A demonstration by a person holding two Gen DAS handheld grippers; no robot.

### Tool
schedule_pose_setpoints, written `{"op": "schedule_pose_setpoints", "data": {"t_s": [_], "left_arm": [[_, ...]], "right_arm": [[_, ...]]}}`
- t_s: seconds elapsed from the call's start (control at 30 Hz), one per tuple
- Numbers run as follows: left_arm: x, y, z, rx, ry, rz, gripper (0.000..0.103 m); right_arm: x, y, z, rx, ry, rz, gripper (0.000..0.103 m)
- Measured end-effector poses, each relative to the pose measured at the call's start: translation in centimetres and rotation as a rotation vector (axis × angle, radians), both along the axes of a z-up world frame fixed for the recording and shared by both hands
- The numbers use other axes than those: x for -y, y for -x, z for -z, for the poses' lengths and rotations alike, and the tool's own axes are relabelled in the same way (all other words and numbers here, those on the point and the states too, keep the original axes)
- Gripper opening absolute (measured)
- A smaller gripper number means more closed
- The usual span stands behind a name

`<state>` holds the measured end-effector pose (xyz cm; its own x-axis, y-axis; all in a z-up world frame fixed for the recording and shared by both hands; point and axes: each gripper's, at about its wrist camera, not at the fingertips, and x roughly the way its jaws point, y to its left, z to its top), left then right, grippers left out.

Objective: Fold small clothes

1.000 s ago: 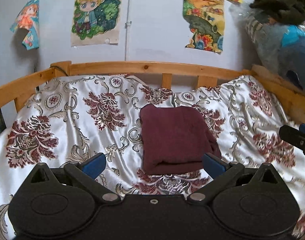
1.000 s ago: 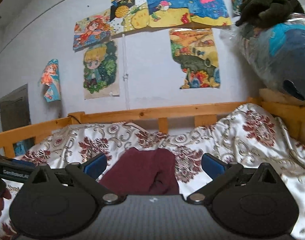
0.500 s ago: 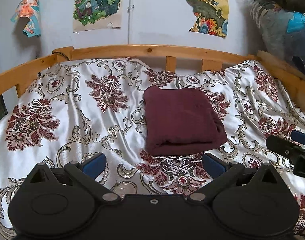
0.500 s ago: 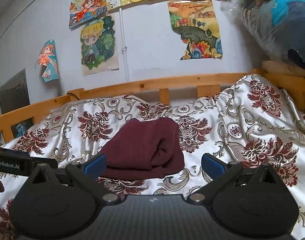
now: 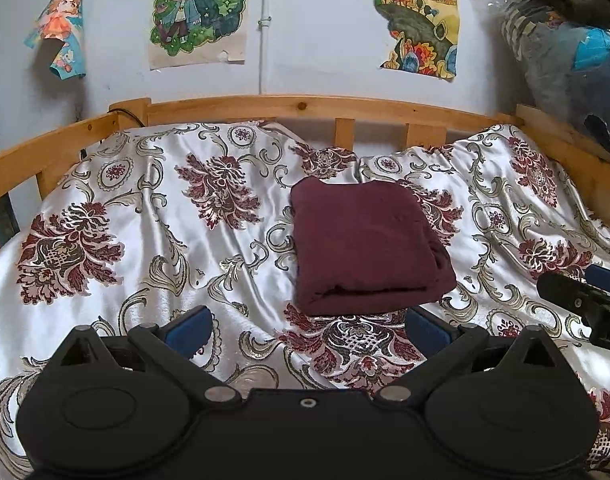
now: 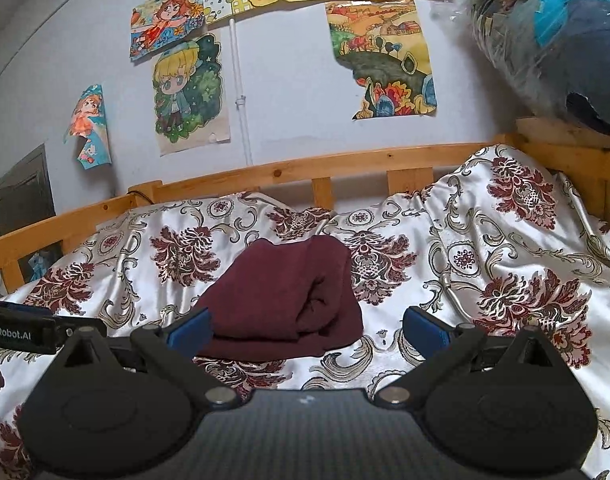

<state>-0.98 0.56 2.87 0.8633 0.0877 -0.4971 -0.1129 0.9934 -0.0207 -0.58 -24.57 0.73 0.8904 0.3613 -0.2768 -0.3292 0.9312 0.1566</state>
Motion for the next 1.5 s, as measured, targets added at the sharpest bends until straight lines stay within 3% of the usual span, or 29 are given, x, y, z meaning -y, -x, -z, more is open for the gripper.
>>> {"op": "schedule_pose_setpoints", "data": {"t_s": [1.5], "left_arm": [[0.03, 0.14, -0.12, 0.009, 0.000, 0.009, 0.102]], "right_arm": [[-0.14, 0.07, 0.07, 0.002, -0.004, -0.004, 0.103]]}}
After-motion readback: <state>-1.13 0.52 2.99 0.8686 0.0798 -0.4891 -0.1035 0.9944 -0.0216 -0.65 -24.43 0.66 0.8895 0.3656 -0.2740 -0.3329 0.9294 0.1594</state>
